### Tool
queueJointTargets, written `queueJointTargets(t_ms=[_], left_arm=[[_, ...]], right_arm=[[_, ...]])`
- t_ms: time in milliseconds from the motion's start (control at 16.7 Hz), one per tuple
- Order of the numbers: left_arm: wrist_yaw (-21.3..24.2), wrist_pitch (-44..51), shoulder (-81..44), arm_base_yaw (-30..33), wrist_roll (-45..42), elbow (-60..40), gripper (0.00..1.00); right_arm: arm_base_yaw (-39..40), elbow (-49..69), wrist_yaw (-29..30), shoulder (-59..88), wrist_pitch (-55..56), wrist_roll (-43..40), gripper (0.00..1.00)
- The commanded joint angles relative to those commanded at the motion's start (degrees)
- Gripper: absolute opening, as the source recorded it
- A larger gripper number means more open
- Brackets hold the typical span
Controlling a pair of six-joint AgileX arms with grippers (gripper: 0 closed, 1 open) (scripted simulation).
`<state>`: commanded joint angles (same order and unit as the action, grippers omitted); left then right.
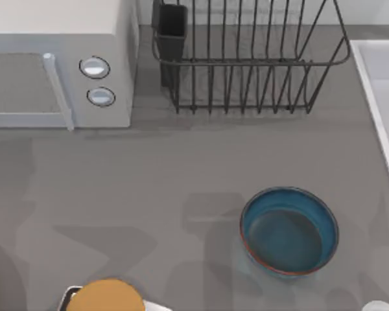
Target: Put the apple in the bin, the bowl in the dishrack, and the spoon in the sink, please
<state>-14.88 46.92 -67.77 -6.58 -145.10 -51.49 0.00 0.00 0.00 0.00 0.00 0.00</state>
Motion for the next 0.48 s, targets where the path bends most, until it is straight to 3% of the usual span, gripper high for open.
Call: queueJointTargets(t_ms=[480], left_arm=[[9.9, -22.2, 29.3, 1.0, 67.5, 18.8, 1.00]], right_arm=[[0.0, 0.0, 0.0, 0.0, 0.0, 0.0, 1.00]])
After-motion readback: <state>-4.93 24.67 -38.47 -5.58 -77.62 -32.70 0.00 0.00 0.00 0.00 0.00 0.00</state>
